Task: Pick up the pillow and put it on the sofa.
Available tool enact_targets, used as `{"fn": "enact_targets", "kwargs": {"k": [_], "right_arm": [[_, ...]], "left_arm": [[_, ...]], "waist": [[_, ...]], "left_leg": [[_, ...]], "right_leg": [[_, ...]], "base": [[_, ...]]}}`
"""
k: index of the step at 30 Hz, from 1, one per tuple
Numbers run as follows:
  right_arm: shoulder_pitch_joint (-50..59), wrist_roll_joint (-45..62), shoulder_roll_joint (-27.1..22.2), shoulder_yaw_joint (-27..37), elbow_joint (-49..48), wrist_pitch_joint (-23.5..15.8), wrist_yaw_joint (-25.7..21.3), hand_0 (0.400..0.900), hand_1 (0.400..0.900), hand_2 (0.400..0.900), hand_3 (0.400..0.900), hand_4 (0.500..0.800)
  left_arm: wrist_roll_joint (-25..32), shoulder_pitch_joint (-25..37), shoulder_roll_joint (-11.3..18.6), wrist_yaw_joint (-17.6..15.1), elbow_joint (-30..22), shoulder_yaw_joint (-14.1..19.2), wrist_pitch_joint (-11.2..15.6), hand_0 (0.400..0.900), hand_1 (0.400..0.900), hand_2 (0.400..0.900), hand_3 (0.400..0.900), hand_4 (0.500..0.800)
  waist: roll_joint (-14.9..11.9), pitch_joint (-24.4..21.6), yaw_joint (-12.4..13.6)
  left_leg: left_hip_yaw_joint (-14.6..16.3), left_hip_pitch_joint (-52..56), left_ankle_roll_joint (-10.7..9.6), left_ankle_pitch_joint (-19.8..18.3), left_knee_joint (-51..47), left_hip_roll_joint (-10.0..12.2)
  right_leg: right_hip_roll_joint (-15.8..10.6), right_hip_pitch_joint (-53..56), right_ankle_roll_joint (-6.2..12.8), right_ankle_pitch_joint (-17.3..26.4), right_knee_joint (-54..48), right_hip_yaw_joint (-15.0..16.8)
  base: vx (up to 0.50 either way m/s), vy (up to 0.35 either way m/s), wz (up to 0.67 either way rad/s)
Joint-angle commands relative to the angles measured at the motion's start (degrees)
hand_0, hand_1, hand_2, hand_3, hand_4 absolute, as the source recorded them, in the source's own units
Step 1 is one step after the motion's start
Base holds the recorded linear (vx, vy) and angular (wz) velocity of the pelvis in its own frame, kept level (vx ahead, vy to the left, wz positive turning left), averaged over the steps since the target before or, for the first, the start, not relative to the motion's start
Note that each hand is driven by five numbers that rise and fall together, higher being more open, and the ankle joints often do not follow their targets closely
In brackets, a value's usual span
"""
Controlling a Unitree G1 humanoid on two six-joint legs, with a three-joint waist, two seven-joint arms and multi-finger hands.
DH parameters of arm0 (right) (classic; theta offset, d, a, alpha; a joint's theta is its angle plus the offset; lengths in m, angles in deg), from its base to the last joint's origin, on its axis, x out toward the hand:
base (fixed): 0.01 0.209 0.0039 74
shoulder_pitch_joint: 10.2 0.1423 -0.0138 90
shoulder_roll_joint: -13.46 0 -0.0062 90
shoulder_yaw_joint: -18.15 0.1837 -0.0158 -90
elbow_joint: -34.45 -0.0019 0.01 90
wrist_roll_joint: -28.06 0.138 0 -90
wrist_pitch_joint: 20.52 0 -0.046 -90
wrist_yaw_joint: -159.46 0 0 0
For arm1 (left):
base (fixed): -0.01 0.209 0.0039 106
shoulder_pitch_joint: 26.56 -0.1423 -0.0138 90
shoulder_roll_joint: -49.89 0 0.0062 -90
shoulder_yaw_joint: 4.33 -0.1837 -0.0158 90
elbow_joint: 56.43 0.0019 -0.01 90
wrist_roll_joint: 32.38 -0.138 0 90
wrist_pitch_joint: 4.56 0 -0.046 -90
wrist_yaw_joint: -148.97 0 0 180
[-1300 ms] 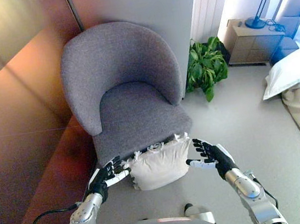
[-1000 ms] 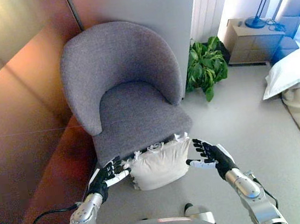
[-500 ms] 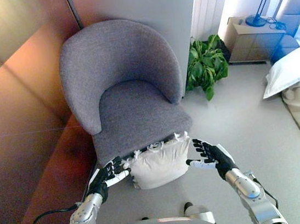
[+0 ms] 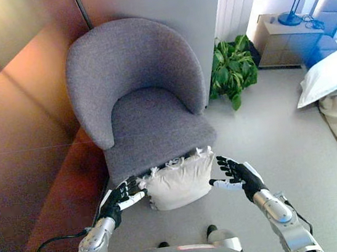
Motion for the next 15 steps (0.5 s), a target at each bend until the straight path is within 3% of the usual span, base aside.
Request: {"fn": "enact_targets", "kwargs": {"k": [1, 4, 6, 10, 12, 13, 15], "right_arm": [[5.34, 1.67, -1.49, 2.07, -5.79, -4.34, -1.75, 0.900, 0.900, 0.900, 0.900, 0.800], [6.59, 2.06, -2.48, 2.33, -5.70, -4.73, -2.75, 0.900, 0.900, 0.900, 0.900, 0.800], [6.95, 2.14, -2.49, 2.65, -5.42, -4.64, -3.13, 0.900, 0.900, 0.900, 0.900, 0.800], [7.76, 2.20, -2.34, 2.85, -4.83, -4.89, -4.31, 0.900, 0.900, 0.900, 0.900, 0.800], [8.30, 2.08, -2.35, 2.62, -4.51, -5.08, -4.75, 0.900, 0.900, 0.900, 0.900, 0.800], [9.26, 1.88, -2.49, 2.37, -3.61, -5.32, -5.71, 0.900, 0.900, 0.900, 0.900, 0.800], [9.80, 1.84, -2.59, 2.15, -3.15, -5.45, -6.27, 0.900, 0.900, 0.900, 0.900, 0.800]], "left_arm": [[1.24, 5.45, 2.77, -1.17, -1.49, 1.17, 3.36, 0.900, 0.900, 0.900, 0.900, 0.800], [1.94, 6.81, 2.41, -0.94, -2.30, -0.16, 3.34, 0.900, 0.900, 0.900, 0.900, 0.800], [2.51, 7.26, 1.80, -0.95, -2.18, -0.44, 3.24, 0.900, 0.900, 0.900, 0.900, 0.800], [3.05, 7.67, 1.70, -1.57, -2.53, -0.69, 3.18, 0.900, 0.900, 0.900, 0.900, 0.800], [2.87, 8.08, 1.83, -1.92, -2.51, -0.98, 3.33, 0.900, 0.900, 0.900, 0.900, 0.800], [2.62, 8.86, 1.75, -2.59, -2.10, -1.63, 3.56, 0.900, 0.900, 0.900, 0.900, 0.800], [2.68, 9.21, 1.53, -2.97, -1.89, -1.92, 3.70, 0.900, 0.900, 0.900, 0.900, 0.800]], "waist": [[-3.57, 0.96, 1.15], [-4.16, 5.05, 2.39], [-3.68, 6.03, 2.71], [-3.57, 6.29, 2.98], [-3.43, 6.32, 3.22], [-2.34, 6.64, 3.62], [-1.98, 6.84, 3.90]], "left_leg": [[-2.49, -6.47, -1.57, -4.98, 11.72, 1.43], [-4.48, -15.94, -1.80, -3.64, 29.51, 0.61], [-5.70, -18.61, -1.71, -1.62, 32.58, 0.24], [-5.41, -22.97, -1.75, -0.26, 24.53, 0.30], [-5.42, -23.61, -2.17, 2.47, 19.65, 1.05], [-5.66, -24.89, -3.04, 7.46, 12.10, 3.13], [-4.94, -25.47, -3.54, 9.40, 8.13, 3.64]], "right_leg": [[1.57, -0.42, 0.53, -5.41, 5.06, 1.45], [1.82, -0.09, -1.22, -5.15, 5.24, 1.16], [2.31, 0.92, -1.56, -5.49, 4.69, 0.52], [2.44, 1.59, -0.98, -5.91, 3.68, 0.08], [2.80, 1.64, -0.72, -6.02, 3.41, 0.34], [3.76, 2.09, -0.24, -6.41, 2.82, 0.77], [3.85, 2.42, -0.09, -6.78, 2.50, 1.08]], "base": [[-0.09, -0.153, -0.01], [-0.10, -0.157, 0.05], [0.02, -0.046, 0.07], [0.10, 0.005, 0.06], [0.13, 0.047, -0.08], [0.17, 0.086, -0.17], [0.17, 0.091, -0.29]]}}
